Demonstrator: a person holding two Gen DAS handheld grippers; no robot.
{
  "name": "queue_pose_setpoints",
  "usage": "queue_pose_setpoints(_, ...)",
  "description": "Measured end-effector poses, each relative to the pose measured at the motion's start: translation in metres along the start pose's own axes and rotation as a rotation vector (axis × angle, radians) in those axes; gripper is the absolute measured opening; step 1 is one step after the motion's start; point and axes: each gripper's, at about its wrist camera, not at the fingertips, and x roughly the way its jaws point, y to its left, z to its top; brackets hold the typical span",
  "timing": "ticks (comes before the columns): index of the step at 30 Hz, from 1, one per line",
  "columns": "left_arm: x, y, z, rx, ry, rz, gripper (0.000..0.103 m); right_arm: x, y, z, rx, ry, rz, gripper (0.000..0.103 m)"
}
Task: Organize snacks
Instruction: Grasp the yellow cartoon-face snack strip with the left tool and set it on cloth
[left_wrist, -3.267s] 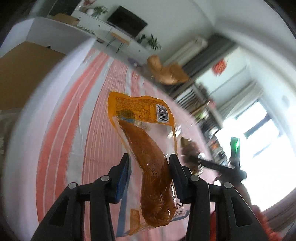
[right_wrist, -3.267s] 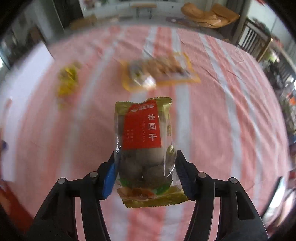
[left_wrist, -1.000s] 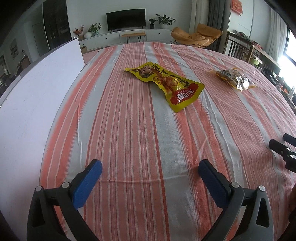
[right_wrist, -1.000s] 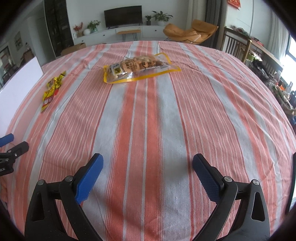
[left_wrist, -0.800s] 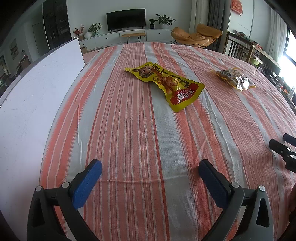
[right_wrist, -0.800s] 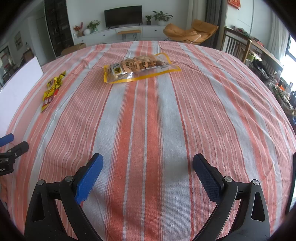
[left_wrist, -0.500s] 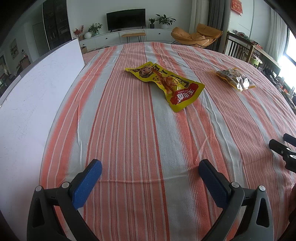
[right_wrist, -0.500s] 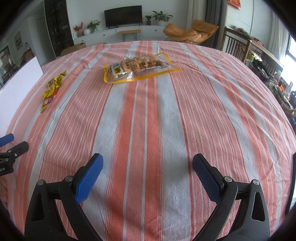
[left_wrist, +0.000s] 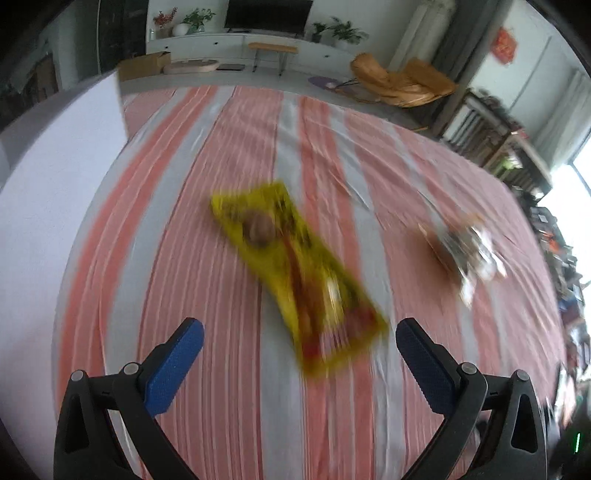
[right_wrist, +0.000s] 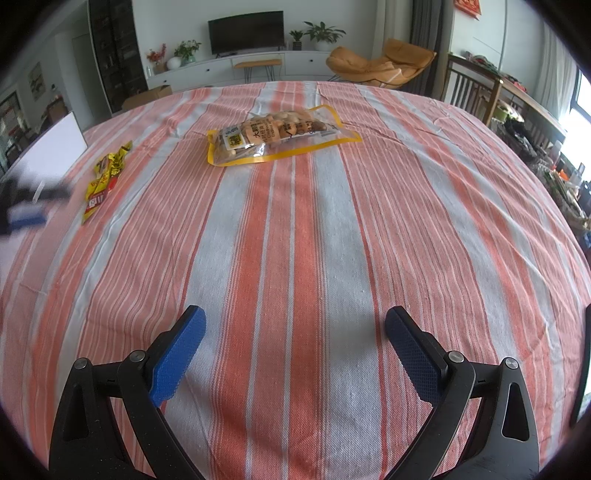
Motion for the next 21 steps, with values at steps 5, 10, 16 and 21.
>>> queue_pose_setpoints(5, 0.040, 0.020, 0.028, -0.152, 0.020, 0.115, 0.102, 0.000, 0.000, 0.000, 0.002, -0.001, 0.002, 0.100)
queue_pose_setpoints(10, 0.042, 0.002, 0.025, 0.029, -0.023, 0.173, 0.083, 0.002, 0.000, 0.001, 0.003, -0.001, 0.009, 0.100)
queue_pose_setpoints(16, 0.018, 0.002, 0.004, 0.094, -0.031, 0.116, 0.039, 0.002, 0.001, 0.001, 0.000, 0.000, 0.010, 0.101)
queue_pose_setpoints(21, -0.016, 0.017, -0.047, 0.132, -0.035, 0.069, 0.038, 0.002, 0.001, 0.001, 0.000, 0.000, 0.009, 0.101)
